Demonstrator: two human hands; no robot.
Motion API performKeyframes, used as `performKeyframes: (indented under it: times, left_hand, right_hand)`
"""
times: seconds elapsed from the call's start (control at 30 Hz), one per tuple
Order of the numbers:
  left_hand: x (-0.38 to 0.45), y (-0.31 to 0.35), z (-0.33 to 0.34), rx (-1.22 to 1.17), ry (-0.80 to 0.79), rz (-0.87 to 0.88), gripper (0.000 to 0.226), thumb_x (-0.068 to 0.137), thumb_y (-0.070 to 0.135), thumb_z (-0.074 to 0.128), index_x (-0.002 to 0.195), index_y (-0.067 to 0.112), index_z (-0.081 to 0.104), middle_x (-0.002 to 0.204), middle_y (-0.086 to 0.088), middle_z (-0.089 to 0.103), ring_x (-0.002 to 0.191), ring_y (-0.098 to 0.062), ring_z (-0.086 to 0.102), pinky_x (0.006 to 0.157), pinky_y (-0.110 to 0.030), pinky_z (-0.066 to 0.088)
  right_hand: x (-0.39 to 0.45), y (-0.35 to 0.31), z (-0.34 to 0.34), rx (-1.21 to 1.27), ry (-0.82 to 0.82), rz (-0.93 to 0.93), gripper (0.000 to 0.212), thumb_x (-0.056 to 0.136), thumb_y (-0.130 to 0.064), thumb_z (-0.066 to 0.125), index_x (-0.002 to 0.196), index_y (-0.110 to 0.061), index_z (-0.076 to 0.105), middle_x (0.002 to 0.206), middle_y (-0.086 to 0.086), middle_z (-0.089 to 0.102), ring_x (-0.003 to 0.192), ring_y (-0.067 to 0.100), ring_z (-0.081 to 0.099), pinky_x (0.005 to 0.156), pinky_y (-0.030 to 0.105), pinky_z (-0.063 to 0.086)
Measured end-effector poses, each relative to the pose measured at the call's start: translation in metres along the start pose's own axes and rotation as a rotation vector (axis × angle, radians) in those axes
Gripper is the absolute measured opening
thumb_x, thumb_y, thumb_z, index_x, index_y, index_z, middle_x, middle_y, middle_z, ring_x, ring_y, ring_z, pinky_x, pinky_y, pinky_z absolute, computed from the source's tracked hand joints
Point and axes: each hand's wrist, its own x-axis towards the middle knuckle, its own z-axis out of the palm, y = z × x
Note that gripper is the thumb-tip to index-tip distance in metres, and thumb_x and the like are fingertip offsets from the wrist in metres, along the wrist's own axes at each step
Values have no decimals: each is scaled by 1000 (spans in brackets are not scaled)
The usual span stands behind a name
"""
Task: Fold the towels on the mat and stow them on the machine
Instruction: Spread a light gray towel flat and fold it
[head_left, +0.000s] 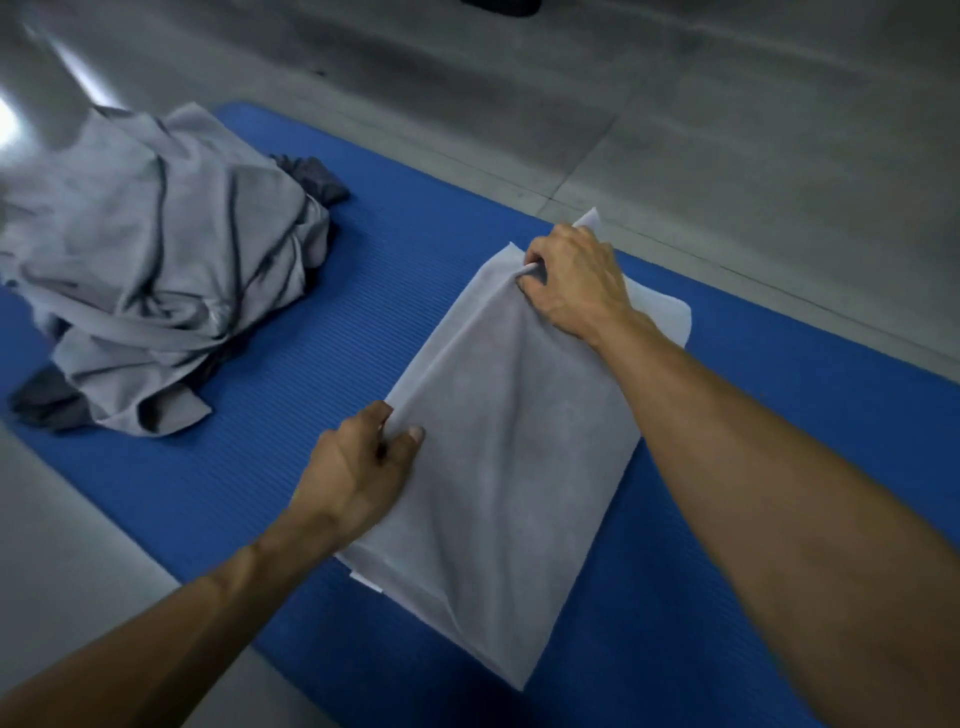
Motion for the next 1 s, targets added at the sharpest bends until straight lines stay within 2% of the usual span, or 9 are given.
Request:
performKeyframes:
  times: [0.17, 0.3, 0.4, 0.5, 0.57, 0.67, 0.87, 0.93, 1.0]
  left_hand:
    - [21, -38, -10, 152, -45, -70, 17, 92, 42, 54, 86, 26, 52, 76, 1, 62, 82, -27, 59, 73, -40, 49]
    - [20, -45, -4, 438, -75, -118, 31, 86, 42, 57, 111, 24, 50, 105, -3, 61, 96, -28, 59, 76, -39, 49]
    - [27, -32, 5, 544, 67, 265, 52, 70, 29, 69, 119, 16, 54, 114, -7, 54, 99, -29, 55, 79, -41, 46]
    - [34, -12, 33, 532, -17, 497, 51, 90, 37, 40, 133, 12, 50, 134, -9, 52, 122, -29, 51, 102, -44, 40]
    - [28, -8, 54, 536, -173, 349, 73, 94, 54, 6, 153, 12, 15, 160, -9, 14, 148, -26, 10, 121, -41, 5]
    - [20, -18, 70, 605, -203, 304, 87, 85, 73, -5, 148, 15, -22, 155, -5, -28, 143, -21, -29, 115, -41, -22]
    - [21, -21, 69, 616, -215, 331, 107, 76, 90, 7, 144, 17, -31, 151, -4, -37, 139, -19, -36, 116, -42, -19]
    - [22, -23, 70, 622, -200, 343, 109, 75, 90, 8, 147, 15, -25, 155, -5, -30, 142, -20, -32, 117, -43, -17]
    - [21, -23, 70, 634, -178, 356, 111, 74, 92, 7, 148, 14, -19, 157, -7, -22, 144, -22, -27, 118, -44, -14]
  right_hand:
    - [26, -33, 48, -45, -94, 2, 21, 91, -10, 56, 109, -16, 65, 116, 5, 55, 107, 25, 53, 91, 39, 45]
    - [20, -32, 63, 109, -299, 24, 56, 95, -9, 49, 147, -18, 35, 159, 3, 19, 137, 26, 37, 108, 38, 35]
    - [8, -24, 52, 131, -222, -51, 56, 96, -21, 49, 149, -17, 32, 161, 3, 16, 140, 25, 34, 110, 41, 34]
    - [-18, -22, 52, 76, -211, -296, 44, 97, -26, 44, 139, -14, 48, 153, 7, 36, 135, 24, 39, 110, 42, 33]
    - [-37, -19, 64, 40, -332, -435, 50, 98, -37, 37, 145, -17, 42, 157, 6, 31, 142, 22, 32, 116, 41, 26]
    - [-23, 10, 75, -139, -439, -413, 65, 97, -63, 20, 154, -32, 16, 164, -2, 4, 150, 16, 2, 120, 41, 2]
    - [35, 50, 68, -211, -355, 29, 65, 98, -63, 20, 155, -35, 8, 164, 2, -1, 151, 21, -4, 120, 50, -5]
    - [12, 30, 63, -204, -234, -72, 59, 101, -50, 27, 154, -26, 18, 164, 6, 7, 151, 24, 3, 120, 51, 1]
    - [-33, 16, 55, -75, -301, -287, 59, 99, -49, 26, 152, -23, 24, 162, 6, 16, 149, 23, 14, 120, 46, 13]
